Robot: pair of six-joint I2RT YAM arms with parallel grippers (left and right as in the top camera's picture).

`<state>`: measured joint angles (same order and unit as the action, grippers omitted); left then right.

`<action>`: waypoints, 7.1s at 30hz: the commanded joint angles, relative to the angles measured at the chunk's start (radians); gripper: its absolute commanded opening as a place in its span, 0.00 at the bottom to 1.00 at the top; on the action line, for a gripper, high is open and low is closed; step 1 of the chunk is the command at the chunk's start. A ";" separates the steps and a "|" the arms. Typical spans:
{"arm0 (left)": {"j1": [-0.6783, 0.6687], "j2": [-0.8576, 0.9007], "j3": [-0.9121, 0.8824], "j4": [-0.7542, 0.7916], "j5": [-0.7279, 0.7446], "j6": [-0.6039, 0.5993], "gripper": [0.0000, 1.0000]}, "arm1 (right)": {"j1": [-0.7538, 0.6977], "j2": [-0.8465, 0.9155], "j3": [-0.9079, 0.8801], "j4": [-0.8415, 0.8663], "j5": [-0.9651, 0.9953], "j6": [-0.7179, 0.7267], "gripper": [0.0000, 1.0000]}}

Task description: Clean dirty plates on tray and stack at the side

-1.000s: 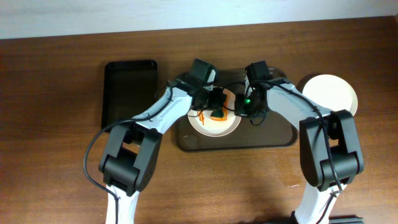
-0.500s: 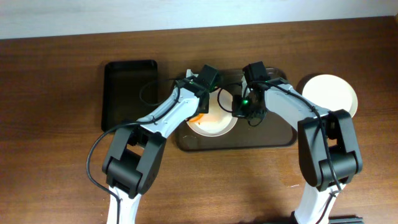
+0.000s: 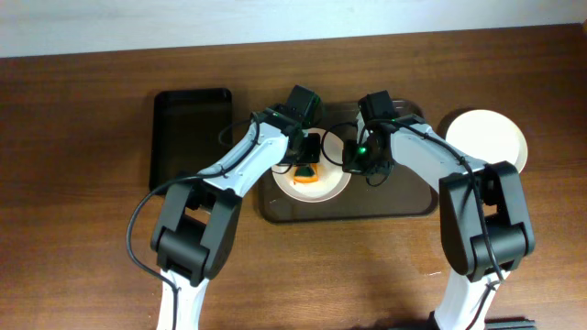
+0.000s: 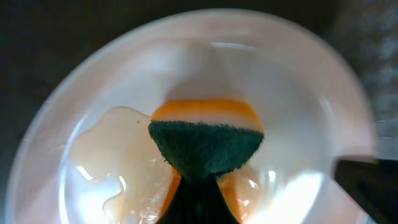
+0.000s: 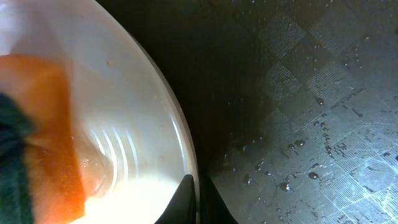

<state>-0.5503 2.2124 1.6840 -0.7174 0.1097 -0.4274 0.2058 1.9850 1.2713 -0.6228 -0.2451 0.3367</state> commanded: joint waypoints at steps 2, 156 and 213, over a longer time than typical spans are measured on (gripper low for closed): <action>-0.001 0.075 0.014 -0.053 -0.095 0.025 0.00 | -0.002 0.034 -0.025 -0.021 0.066 -0.010 0.04; 0.198 -0.027 0.116 -0.238 0.231 0.182 0.00 | 0.063 -0.211 -0.424 0.560 0.137 0.275 0.04; 0.514 0.145 0.312 -0.347 -0.072 0.220 1.00 | 0.174 0.039 0.008 0.311 0.153 0.037 0.53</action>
<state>-0.0383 2.3608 1.9915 -1.0653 0.0273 -0.2199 0.3817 2.0037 1.2720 -0.3149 -0.1471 0.3691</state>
